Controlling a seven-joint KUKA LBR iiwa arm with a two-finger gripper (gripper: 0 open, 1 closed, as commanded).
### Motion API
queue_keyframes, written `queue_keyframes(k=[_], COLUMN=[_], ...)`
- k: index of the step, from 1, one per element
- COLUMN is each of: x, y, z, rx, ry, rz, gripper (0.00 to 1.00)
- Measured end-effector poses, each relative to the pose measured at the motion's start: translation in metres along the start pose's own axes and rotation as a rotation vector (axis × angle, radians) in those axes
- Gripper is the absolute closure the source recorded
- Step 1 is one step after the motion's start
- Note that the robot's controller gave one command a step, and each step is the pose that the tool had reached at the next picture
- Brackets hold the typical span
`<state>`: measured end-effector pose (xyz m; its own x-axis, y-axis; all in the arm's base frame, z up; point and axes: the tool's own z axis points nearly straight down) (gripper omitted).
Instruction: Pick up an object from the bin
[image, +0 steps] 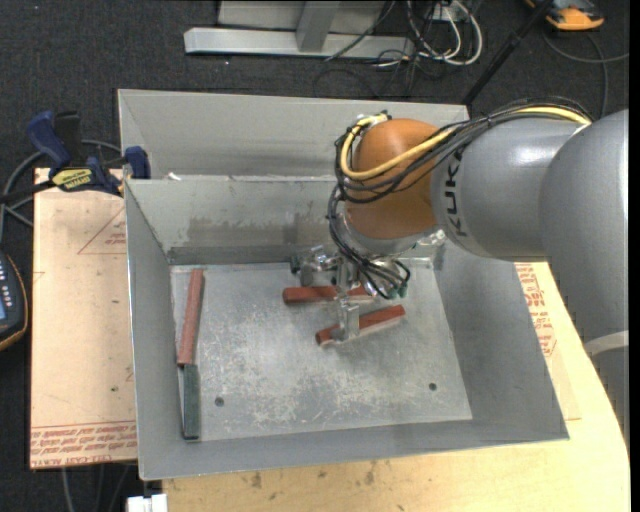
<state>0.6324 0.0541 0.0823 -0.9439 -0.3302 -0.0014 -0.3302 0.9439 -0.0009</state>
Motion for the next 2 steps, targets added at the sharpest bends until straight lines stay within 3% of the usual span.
queue_keyframes(k=[1, 2], x=[-0.0019, -0.0016], y=[0.0028, 0.0027], z=[-0.0025, -0.0022], rx=[-0.002, -0.002], ry=[-0.004, -0.003], rz=[-0.004, -0.004], gripper=[1.0, 0.0])
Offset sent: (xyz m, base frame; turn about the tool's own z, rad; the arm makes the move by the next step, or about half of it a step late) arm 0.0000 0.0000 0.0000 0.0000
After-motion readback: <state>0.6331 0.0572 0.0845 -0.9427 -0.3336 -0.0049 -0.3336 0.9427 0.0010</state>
